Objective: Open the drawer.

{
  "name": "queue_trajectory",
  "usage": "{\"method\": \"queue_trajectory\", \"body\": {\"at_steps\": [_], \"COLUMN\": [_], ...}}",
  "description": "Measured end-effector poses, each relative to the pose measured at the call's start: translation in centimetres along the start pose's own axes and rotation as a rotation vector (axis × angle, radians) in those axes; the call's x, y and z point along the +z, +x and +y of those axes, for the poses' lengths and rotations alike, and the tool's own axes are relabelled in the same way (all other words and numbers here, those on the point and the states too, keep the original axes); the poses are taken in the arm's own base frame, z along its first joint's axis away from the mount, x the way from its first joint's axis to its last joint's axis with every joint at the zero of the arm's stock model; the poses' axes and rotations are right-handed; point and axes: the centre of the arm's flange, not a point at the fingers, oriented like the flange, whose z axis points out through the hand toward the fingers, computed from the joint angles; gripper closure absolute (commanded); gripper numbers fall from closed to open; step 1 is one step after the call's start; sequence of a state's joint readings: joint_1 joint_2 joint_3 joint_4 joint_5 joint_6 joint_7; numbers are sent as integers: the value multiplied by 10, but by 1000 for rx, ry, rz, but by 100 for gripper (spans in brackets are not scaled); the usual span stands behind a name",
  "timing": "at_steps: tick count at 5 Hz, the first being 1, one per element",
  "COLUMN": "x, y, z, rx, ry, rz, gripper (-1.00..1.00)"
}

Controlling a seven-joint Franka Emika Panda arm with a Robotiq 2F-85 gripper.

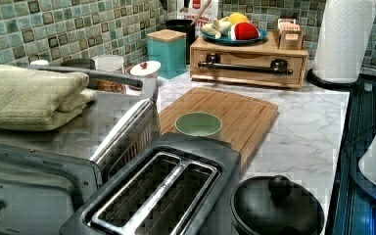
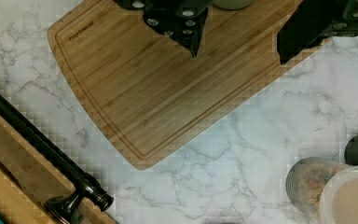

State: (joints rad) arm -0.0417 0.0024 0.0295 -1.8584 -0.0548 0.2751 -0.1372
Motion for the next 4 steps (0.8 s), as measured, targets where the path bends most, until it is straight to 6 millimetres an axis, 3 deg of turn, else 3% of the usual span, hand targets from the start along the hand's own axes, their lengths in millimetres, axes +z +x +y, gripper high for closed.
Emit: {"method": "queue_trajectory", "body": {"at_steps": [3, 4], "x": [14, 27], "y": [-5, -11], "z": [3, 12], "rx": [-36, -258], "ry": [-15, 31], "rz": [-20, 57], "gripper": [-100, -100]}}
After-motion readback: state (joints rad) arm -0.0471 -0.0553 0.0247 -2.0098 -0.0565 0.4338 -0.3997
